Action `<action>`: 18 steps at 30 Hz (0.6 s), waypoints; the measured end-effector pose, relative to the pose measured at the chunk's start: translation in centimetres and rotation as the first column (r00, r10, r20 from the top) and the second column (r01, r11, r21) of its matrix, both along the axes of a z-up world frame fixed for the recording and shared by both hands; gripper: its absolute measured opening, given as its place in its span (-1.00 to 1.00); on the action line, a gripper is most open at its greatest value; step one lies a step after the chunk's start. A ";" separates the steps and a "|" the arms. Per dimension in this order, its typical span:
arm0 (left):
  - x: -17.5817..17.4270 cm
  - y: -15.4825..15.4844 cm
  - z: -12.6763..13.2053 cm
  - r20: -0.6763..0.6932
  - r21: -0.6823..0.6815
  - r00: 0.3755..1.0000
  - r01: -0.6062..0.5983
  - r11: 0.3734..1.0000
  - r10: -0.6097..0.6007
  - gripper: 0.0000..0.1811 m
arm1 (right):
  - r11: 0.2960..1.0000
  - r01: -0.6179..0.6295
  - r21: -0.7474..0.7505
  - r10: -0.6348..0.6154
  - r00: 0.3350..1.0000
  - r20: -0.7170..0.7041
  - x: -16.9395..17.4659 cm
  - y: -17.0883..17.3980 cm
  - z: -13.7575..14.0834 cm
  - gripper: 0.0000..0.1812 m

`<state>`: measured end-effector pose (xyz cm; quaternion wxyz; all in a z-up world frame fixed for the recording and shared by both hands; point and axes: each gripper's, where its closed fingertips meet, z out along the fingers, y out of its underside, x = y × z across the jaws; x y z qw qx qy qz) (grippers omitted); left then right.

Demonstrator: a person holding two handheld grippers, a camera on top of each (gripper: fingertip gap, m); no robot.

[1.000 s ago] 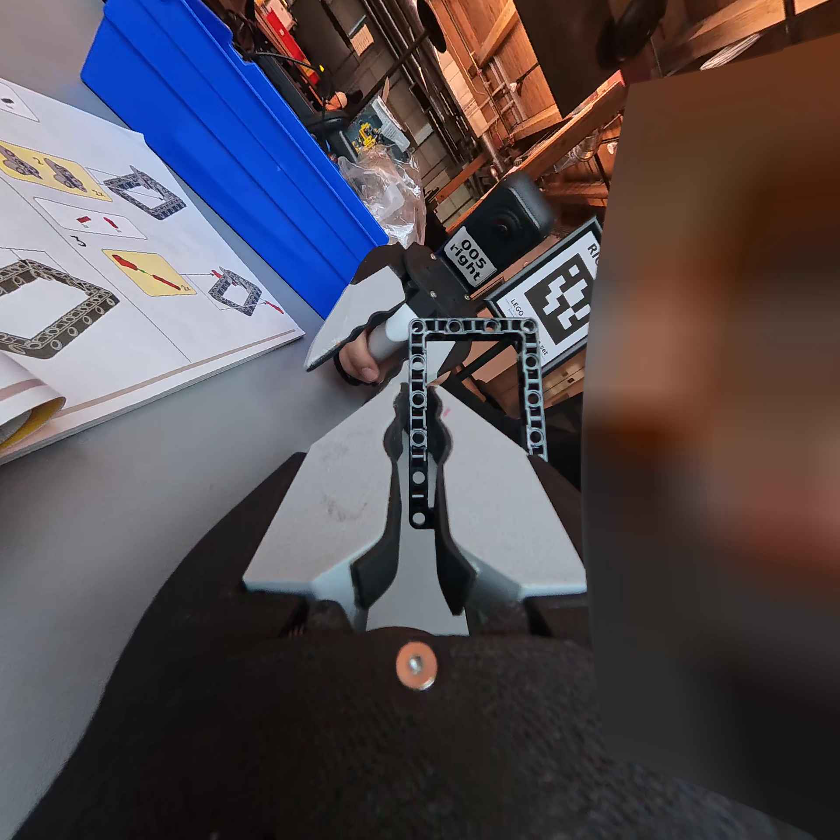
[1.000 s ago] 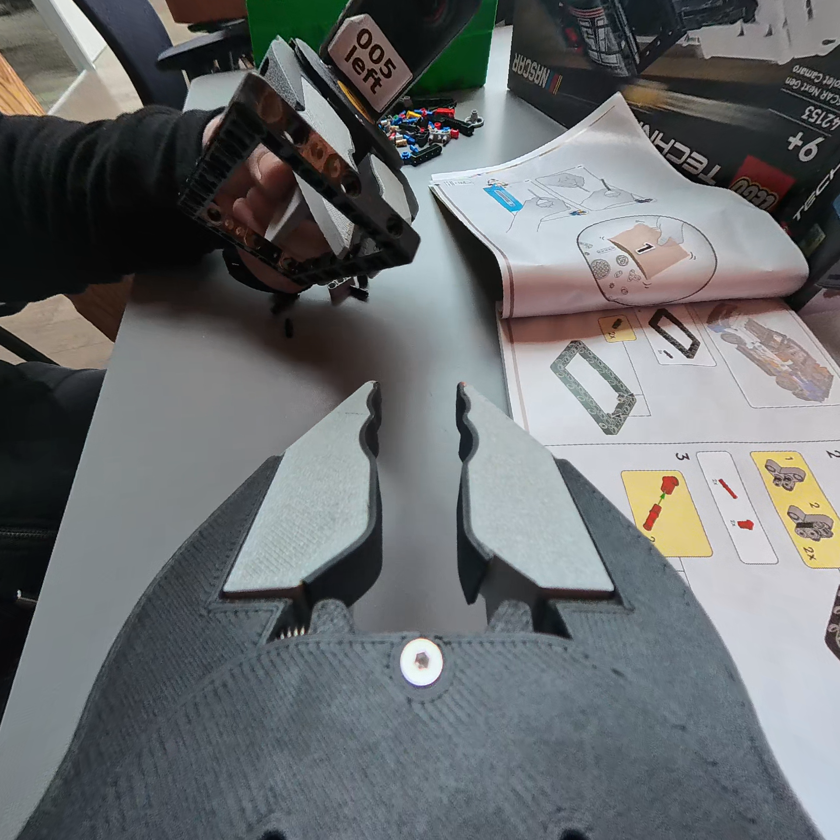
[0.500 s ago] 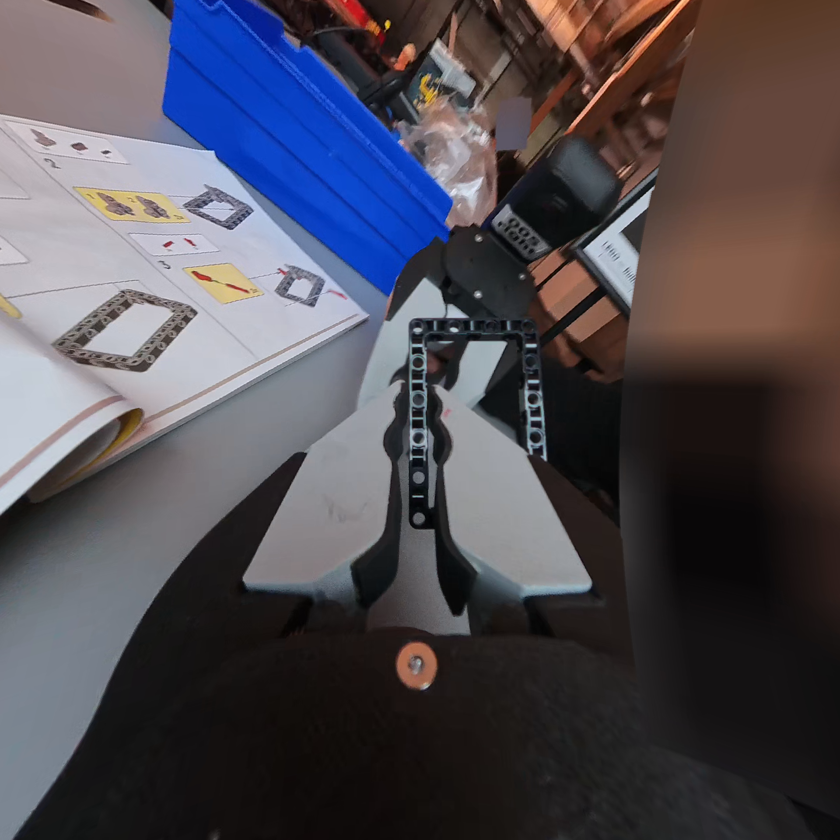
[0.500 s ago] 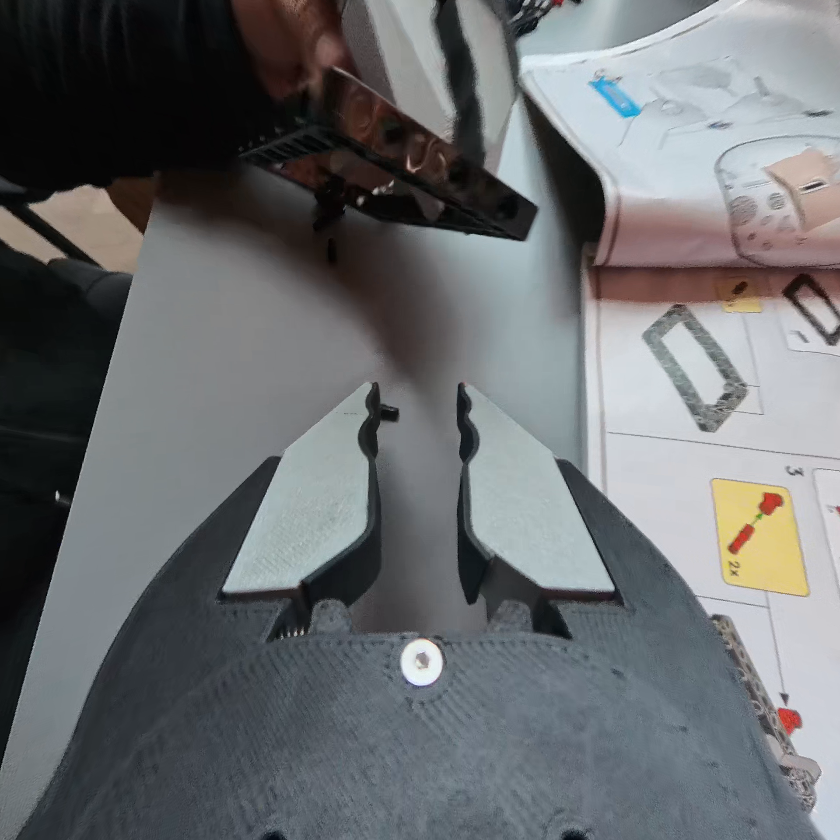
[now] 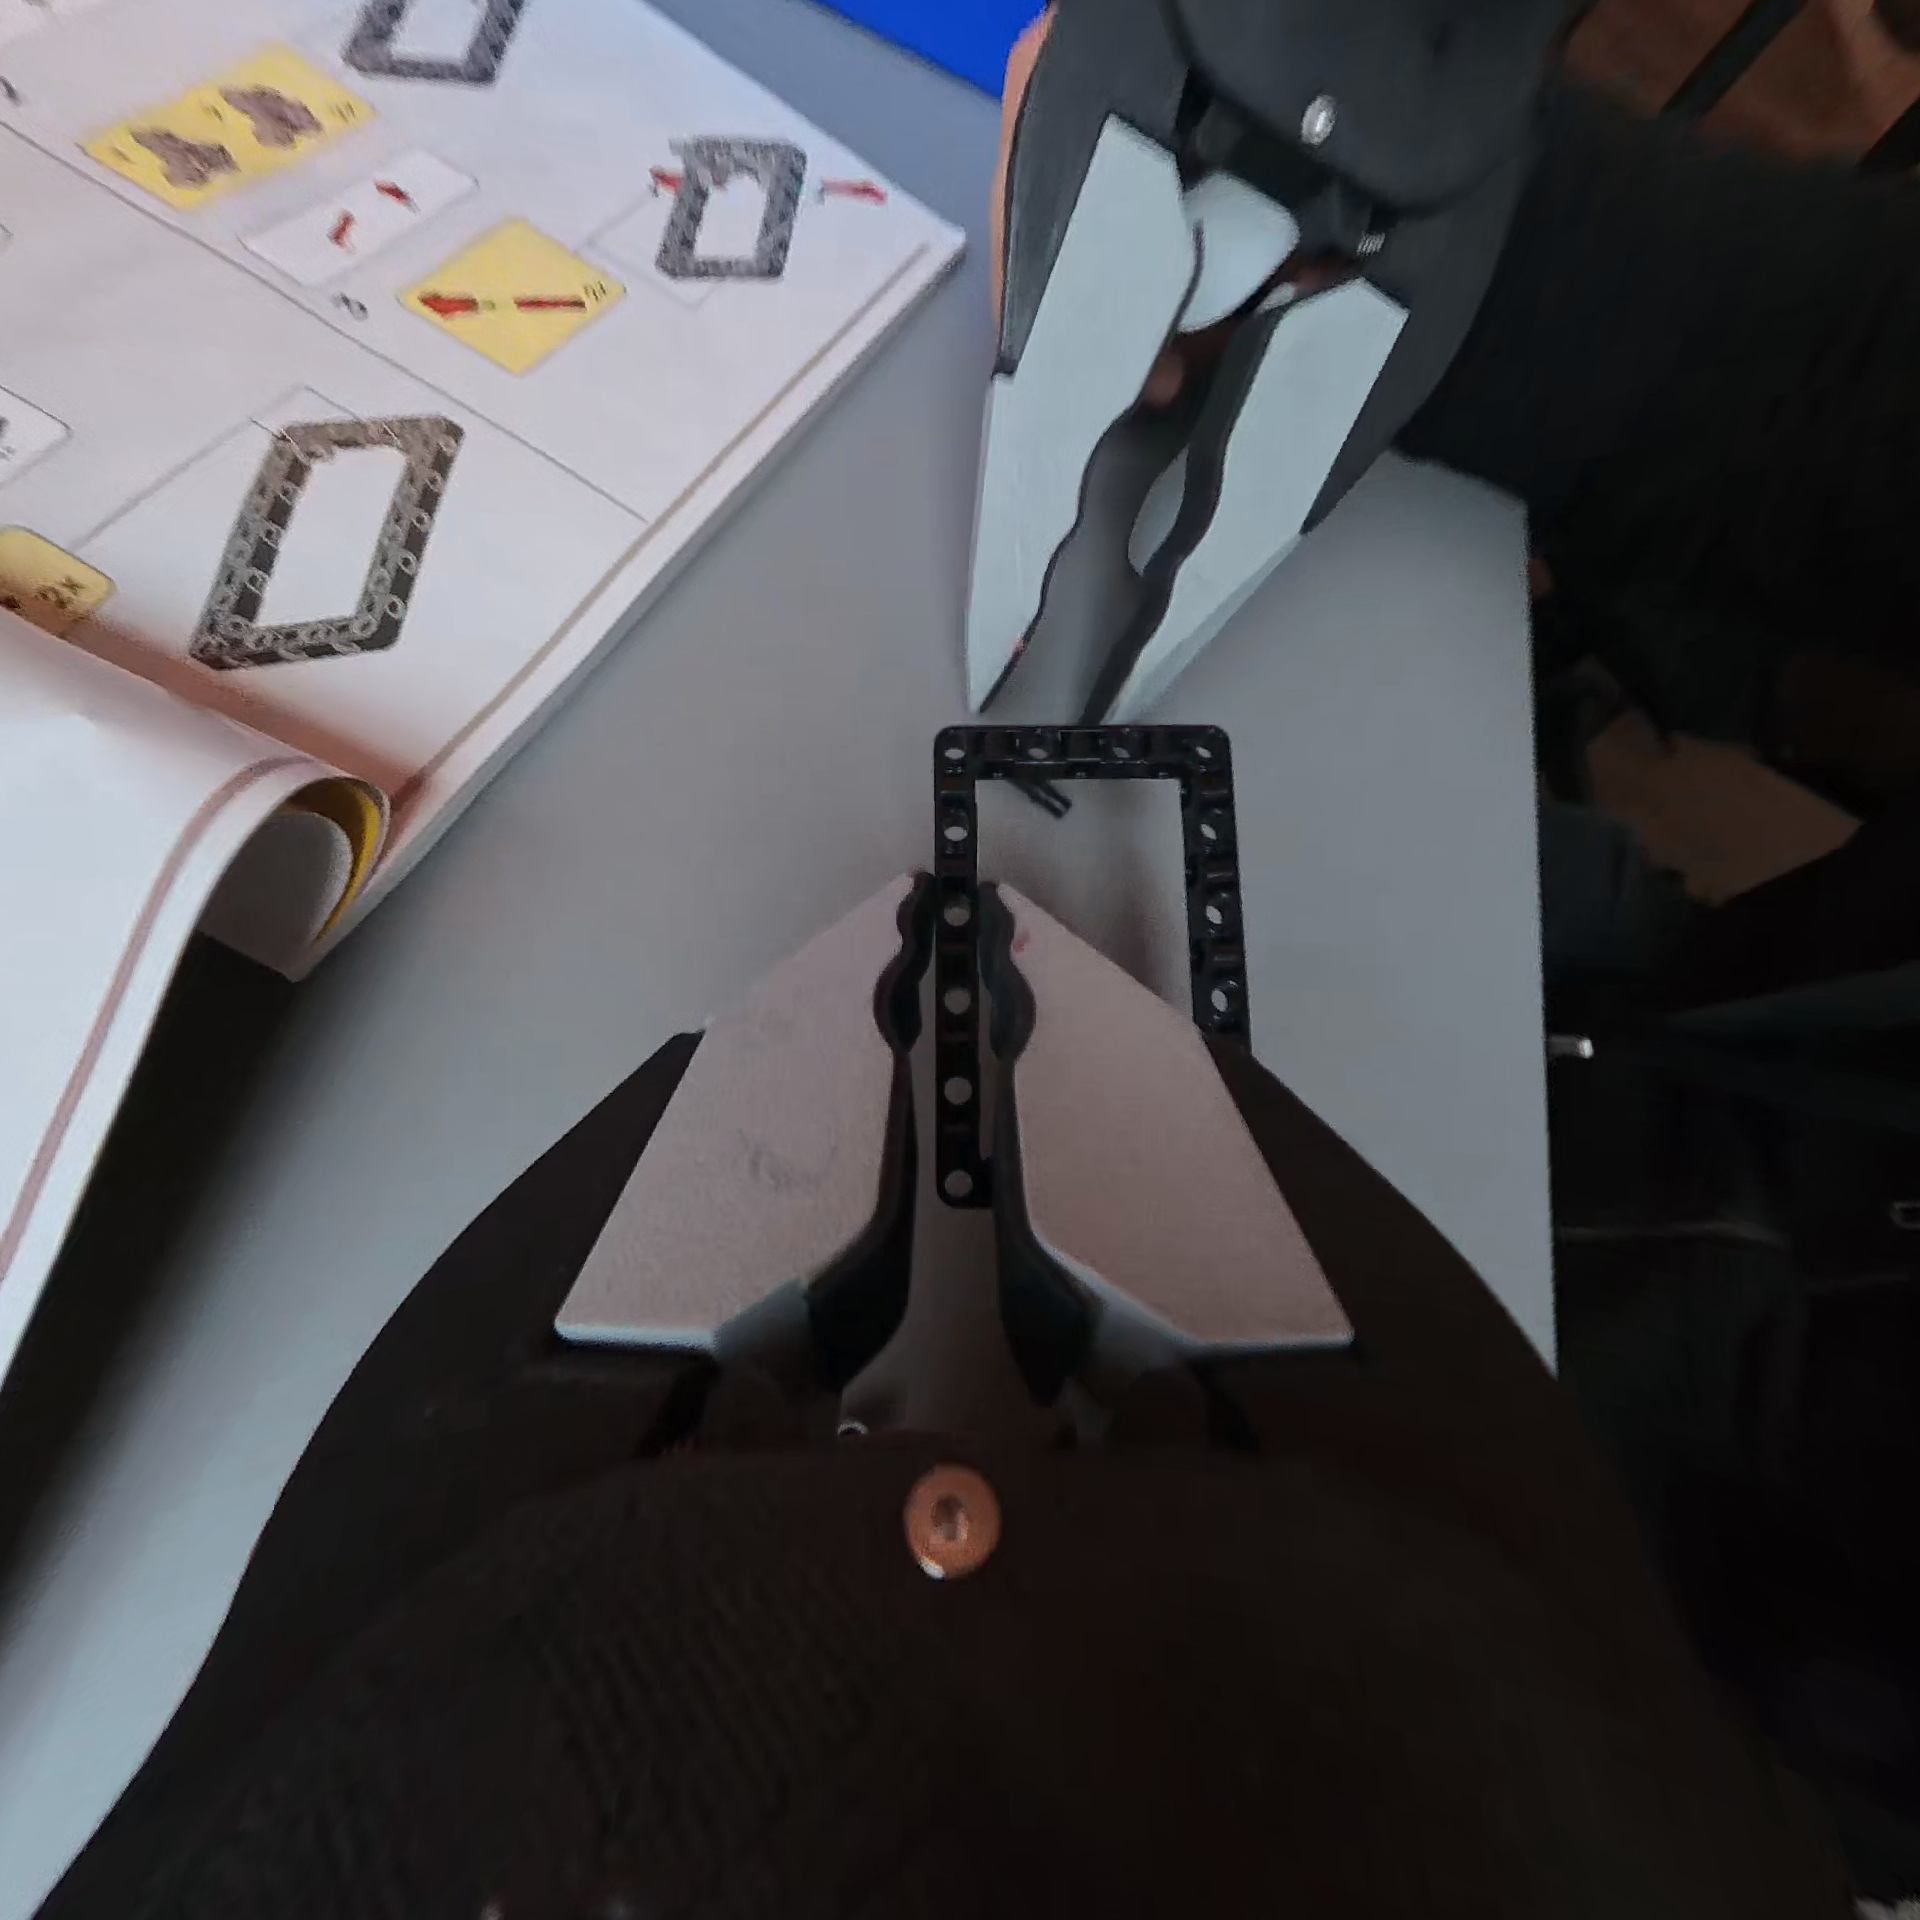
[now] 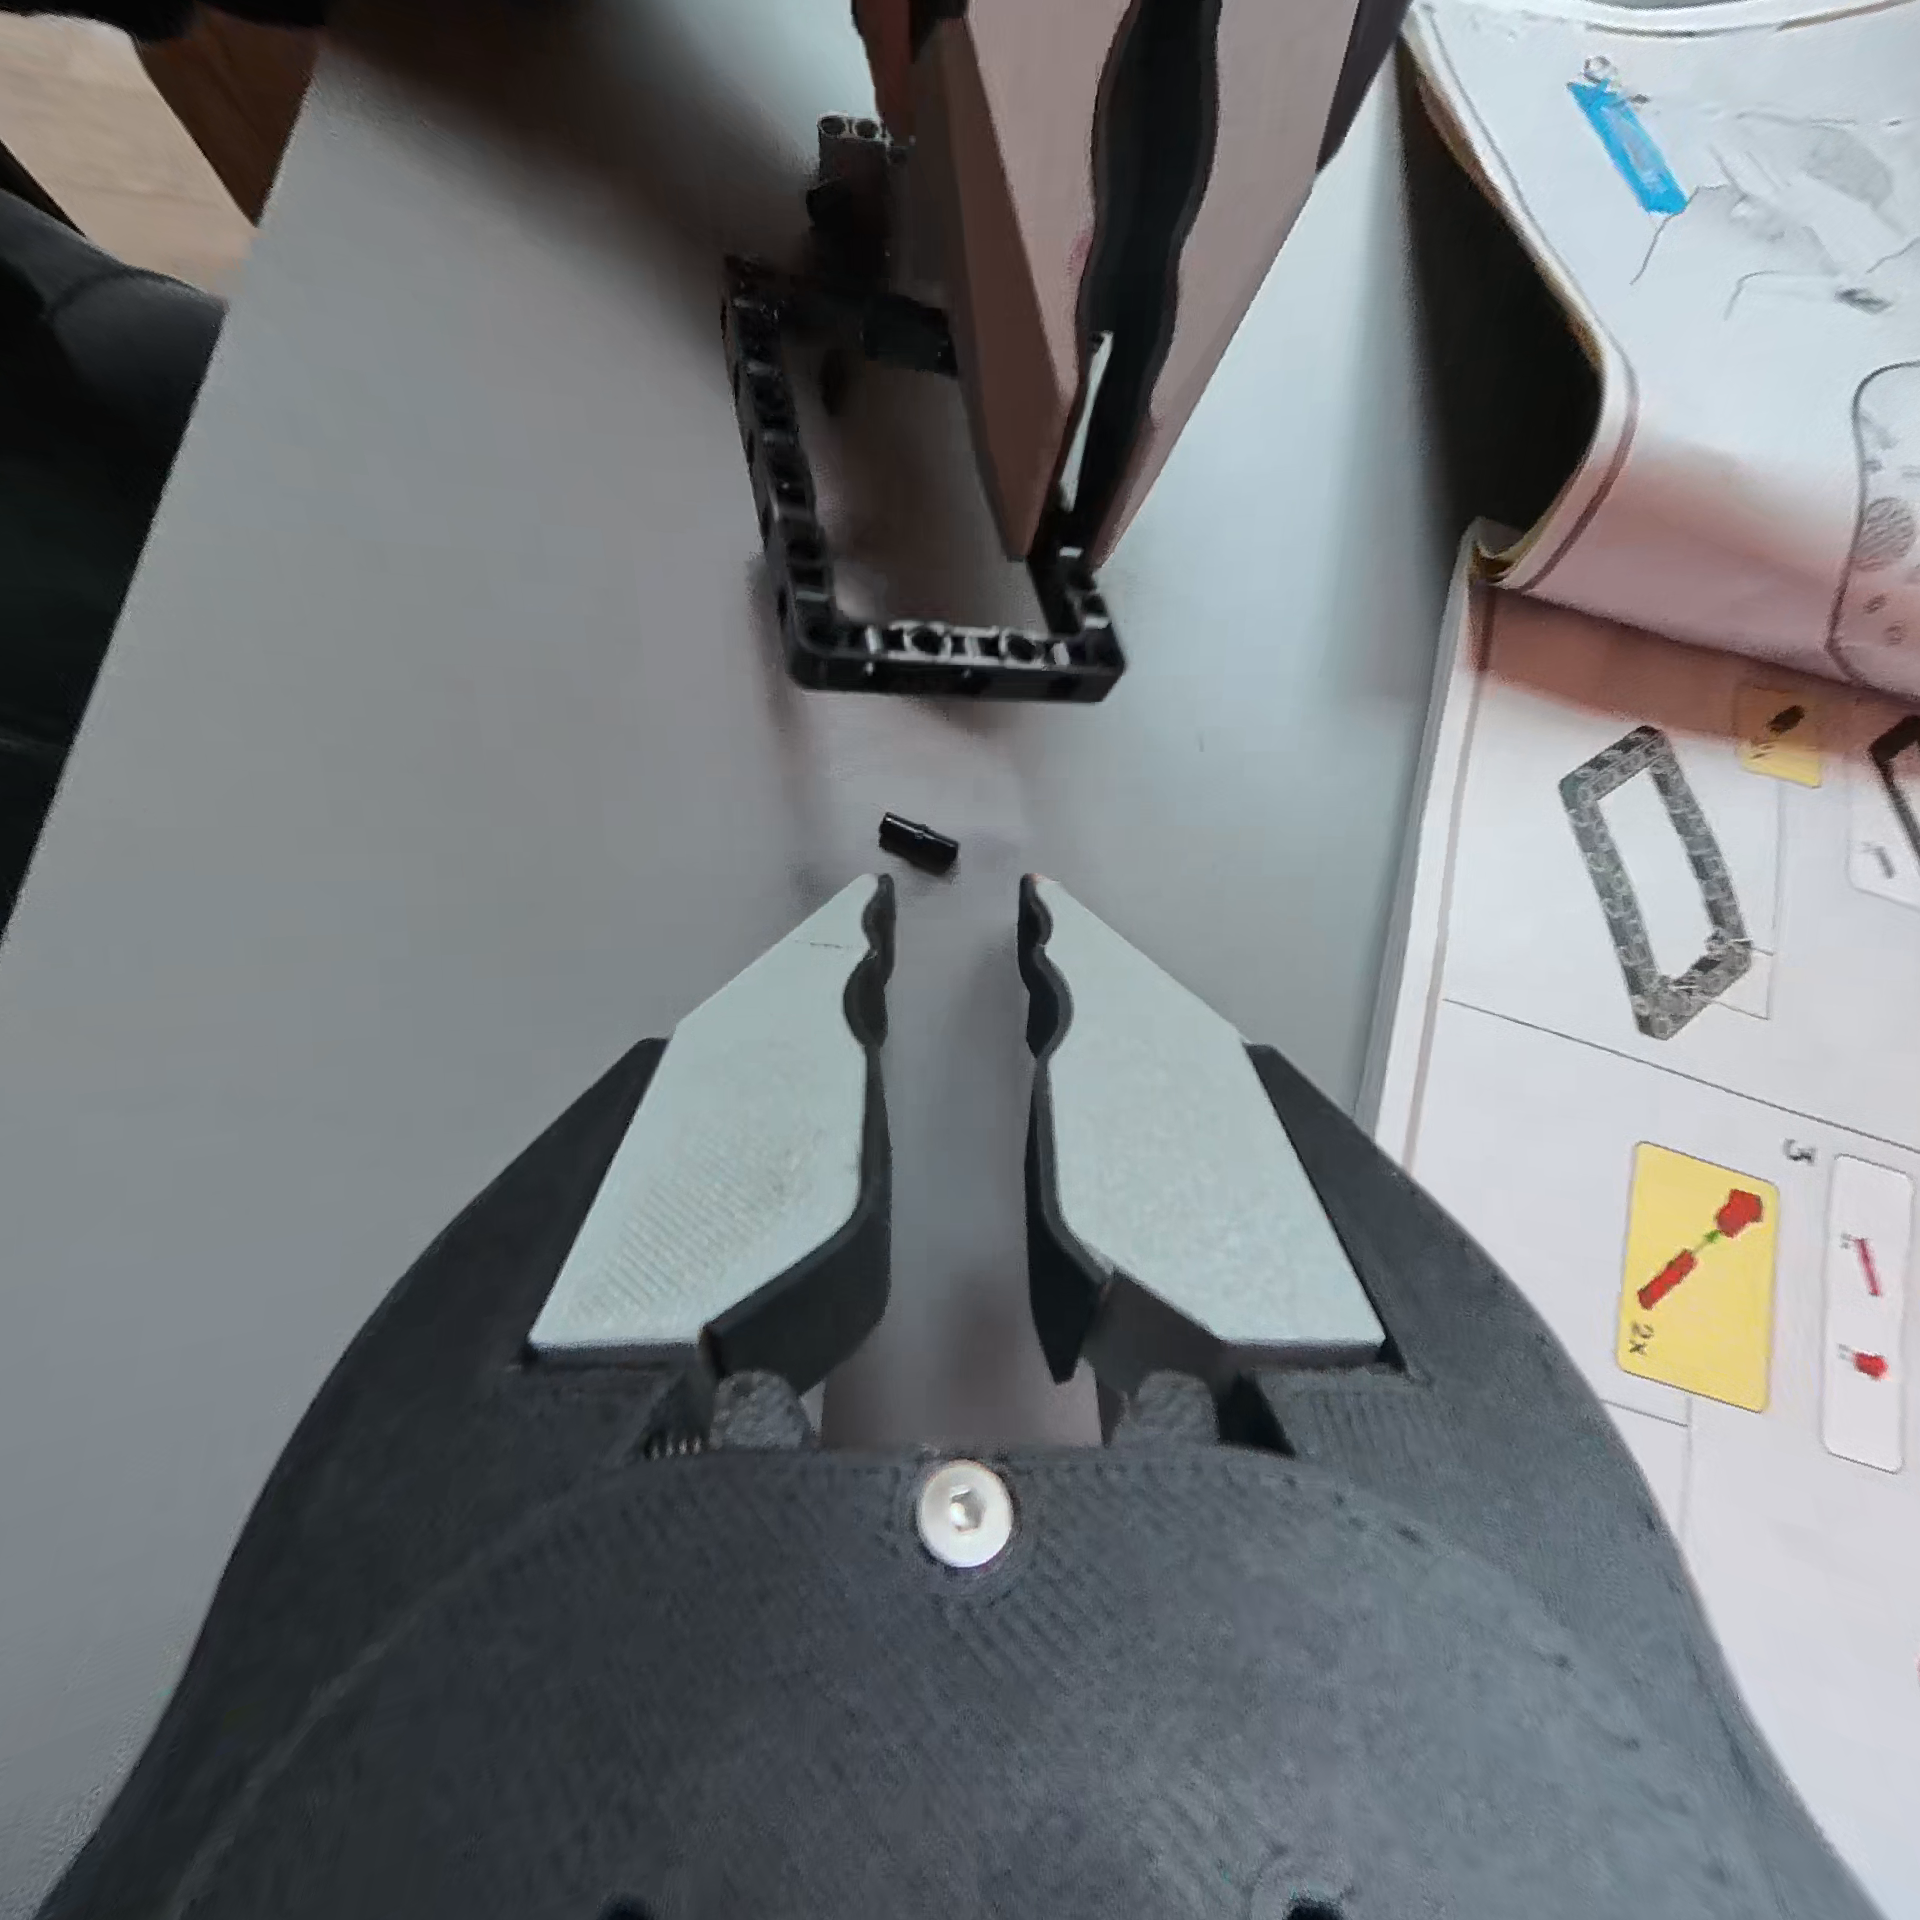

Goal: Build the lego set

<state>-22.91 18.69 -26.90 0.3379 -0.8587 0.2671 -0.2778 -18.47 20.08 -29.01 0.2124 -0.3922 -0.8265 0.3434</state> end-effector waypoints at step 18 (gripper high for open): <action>-0.1 -0.8 -2.7 -0.150 -0.070 0.988 0.033 0.997 -0.043 -0.94 | 0.993 -0.103 0.053 0.103 0.995 -0.012 -0.7 -1.1 -0.5 -0.75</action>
